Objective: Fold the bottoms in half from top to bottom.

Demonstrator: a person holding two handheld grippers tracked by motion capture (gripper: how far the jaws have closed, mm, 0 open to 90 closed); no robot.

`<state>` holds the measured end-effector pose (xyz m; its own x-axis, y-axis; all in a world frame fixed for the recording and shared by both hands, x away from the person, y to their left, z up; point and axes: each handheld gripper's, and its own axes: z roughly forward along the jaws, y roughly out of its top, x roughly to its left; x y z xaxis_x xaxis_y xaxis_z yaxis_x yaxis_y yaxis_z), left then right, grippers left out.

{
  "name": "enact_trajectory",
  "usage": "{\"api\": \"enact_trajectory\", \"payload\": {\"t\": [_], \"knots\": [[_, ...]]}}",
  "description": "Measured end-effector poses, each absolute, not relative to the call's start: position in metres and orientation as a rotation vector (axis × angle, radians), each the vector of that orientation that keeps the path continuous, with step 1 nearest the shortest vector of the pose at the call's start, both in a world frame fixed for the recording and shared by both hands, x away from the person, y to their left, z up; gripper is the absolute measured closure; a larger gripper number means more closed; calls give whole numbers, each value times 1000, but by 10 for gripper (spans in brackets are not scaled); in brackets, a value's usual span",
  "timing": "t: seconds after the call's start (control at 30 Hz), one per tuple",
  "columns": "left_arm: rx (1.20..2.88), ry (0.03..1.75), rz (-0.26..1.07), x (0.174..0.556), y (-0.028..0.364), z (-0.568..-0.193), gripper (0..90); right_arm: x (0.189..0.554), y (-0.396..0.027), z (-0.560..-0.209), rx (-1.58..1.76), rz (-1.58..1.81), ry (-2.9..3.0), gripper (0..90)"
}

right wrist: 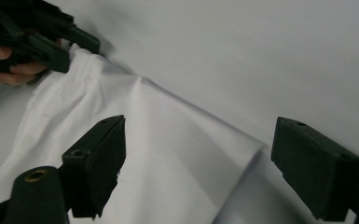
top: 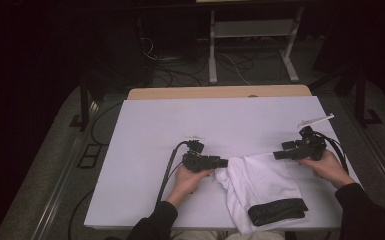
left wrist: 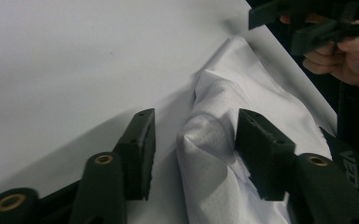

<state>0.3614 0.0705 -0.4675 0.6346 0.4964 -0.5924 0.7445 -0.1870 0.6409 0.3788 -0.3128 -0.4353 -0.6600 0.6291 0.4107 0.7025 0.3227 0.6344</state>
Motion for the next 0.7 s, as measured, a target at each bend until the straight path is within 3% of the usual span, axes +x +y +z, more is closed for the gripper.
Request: {"api": "enact_trajectory", "payload": {"t": [0.1, 0.43, 0.7], "knots": [[1846, 984, -321, 361, 69, -468, 608, 383, -316, -441, -1284, -1258, -2469, 257], [1854, 959, -320, 362, 71, -467, 826, 390, -310, -452, -1308, -1190, -2547, 514], [1900, 917, -243, 358, 69, -462, 863, 388, -305, -452, -1307, -1159, -2593, 838]]}}
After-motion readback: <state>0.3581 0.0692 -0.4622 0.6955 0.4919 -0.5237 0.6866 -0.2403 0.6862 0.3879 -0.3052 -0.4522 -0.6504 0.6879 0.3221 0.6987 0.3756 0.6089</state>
